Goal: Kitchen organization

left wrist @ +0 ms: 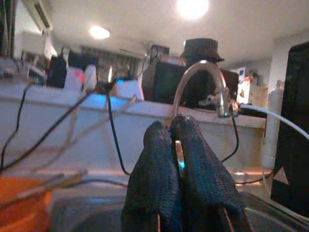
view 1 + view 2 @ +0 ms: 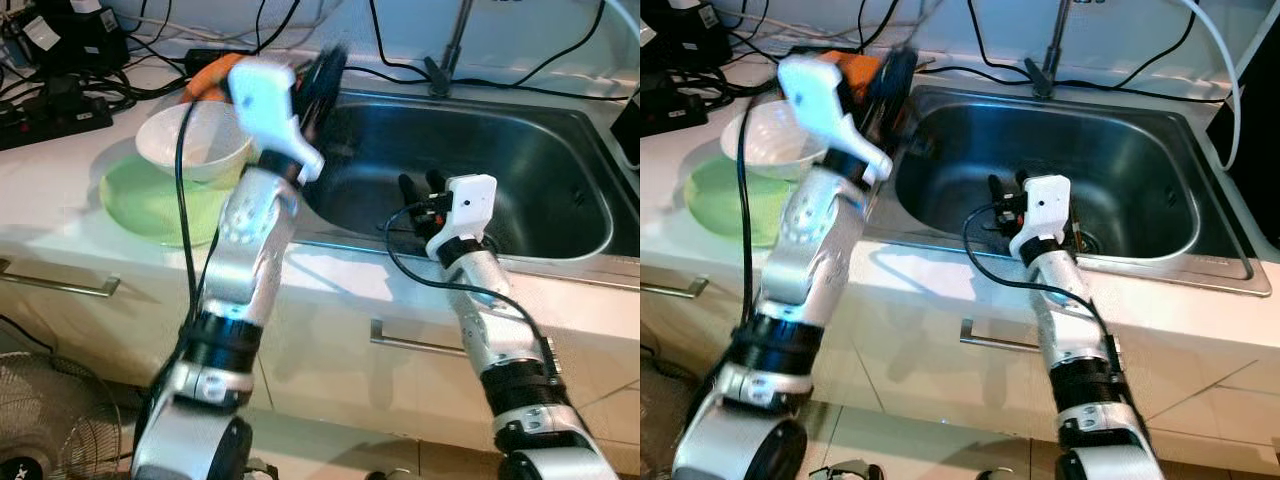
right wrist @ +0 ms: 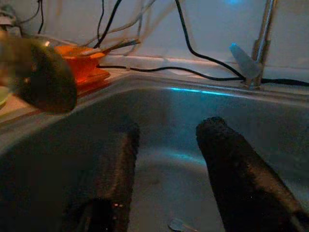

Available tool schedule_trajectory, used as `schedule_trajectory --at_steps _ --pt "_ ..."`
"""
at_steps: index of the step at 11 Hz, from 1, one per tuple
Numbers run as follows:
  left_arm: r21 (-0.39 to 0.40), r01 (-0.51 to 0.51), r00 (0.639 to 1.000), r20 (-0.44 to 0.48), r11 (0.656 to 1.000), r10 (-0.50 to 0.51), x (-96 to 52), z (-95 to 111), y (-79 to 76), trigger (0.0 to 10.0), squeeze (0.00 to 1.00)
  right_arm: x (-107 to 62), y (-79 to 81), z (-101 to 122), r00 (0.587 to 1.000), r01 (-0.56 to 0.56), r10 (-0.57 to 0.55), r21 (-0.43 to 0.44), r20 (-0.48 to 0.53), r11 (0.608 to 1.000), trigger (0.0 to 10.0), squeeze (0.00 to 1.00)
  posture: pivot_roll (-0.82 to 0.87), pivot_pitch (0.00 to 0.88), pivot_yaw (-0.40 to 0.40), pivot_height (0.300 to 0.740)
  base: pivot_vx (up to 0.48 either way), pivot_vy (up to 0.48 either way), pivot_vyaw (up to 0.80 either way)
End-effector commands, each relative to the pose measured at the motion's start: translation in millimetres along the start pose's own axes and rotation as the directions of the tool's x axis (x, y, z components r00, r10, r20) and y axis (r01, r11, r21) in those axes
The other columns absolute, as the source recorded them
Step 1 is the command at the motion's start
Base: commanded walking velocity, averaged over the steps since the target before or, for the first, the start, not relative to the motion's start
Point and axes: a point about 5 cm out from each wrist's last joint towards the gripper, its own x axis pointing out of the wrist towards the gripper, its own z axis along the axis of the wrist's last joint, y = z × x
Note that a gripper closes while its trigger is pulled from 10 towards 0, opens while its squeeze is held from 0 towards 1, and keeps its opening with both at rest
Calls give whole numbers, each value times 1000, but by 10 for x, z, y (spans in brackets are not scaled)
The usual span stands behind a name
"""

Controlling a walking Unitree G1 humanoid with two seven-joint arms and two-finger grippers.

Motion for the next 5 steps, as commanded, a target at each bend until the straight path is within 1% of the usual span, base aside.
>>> schedule_trajectory --at_steps 1,2,3,4,5 --pt "-22 6 1000 -5 1000 -6 -10 6 21 10000 0 16 -13 63 1000 -26 26 -21 12 999 10000 1000 22 22 20 740 0 0 0" --pt "-44 6 1000 -18 999 -7 -20 -21 31 10000 0 22 -14 96 998 -64 64 -30 18 998 10000 1000 17 30 25 740 0 0 0" --pt "-65 7 999 -38 998 -10 -33 -61 42 10000 0 19 45 154 987 -153 155 -68 28 986 10000 1000 8 39 28 740 0 0 0" --pt "-74 13 999 -43 997 -17 -36 -69 36 10000 0 15 77 160 984 -174 176 -71 29 982 10000 1000 10 43 28 740 0 0 0" --pt "-69 28 998 -51 997 -32 -36 -74 25 10000 0 11 136 166 975 -216 218 -66 26 974 10000 933 16 50 27 740 0 0 0"
